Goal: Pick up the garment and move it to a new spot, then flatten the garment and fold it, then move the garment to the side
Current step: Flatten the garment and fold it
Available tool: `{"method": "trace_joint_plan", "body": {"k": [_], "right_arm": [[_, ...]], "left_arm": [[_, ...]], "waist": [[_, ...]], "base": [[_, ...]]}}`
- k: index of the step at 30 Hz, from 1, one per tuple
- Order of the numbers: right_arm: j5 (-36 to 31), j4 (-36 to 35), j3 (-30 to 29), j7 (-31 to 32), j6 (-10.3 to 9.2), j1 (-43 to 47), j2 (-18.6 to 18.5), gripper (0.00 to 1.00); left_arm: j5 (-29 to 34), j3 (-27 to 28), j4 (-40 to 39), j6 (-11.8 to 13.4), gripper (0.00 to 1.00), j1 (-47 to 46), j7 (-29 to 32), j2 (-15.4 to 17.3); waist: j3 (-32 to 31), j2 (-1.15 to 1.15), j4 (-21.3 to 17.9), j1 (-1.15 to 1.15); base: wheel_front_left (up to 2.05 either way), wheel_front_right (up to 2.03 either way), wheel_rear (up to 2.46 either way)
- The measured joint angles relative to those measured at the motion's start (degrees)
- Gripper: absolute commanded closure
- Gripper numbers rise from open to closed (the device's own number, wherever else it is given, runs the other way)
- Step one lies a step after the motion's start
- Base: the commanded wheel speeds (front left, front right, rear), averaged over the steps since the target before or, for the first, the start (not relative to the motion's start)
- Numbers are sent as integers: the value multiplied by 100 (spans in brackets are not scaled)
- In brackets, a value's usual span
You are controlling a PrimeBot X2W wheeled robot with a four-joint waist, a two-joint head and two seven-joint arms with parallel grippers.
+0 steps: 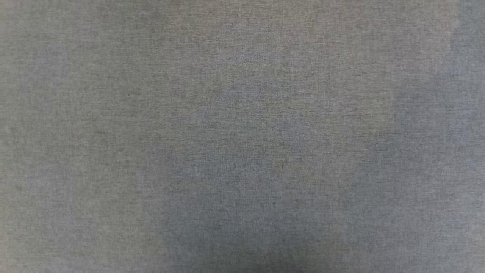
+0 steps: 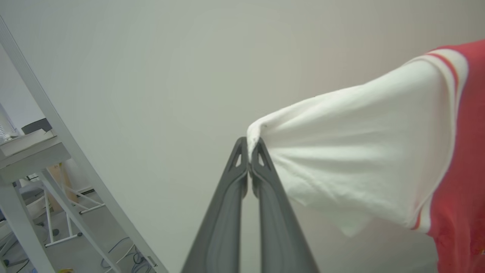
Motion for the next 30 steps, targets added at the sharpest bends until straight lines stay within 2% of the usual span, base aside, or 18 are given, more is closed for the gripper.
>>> {"method": "trace_joint_plan", "body": {"k": [9,16,22,30], "right_arm": [[753,219,334,-242,0,931,2,100],[1403,189,624,-220,-1,2047,-119,100],[1993,-157,1040,162,-1,3327,-466,100],[2882,-1032,1315,568,-2,5118,-784,100]], "left_arm": [[-287,-225,570,-29,100,1110,-555,-320],[-524,-512,588,-33,100,2554,-680,-532],[-712,-822,498,-37,100,3920,-695,-740],[-1068,-1081,114,-37,100,5438,-682,-720]], "waist": [[-274,0,84,0],[-765,0,136,-2],[-1318,0,203,-2],[-2131,0,295,-2]], "base": [[0,0,0],[0,0,0],[0,0,0],[0,0,0]]}}
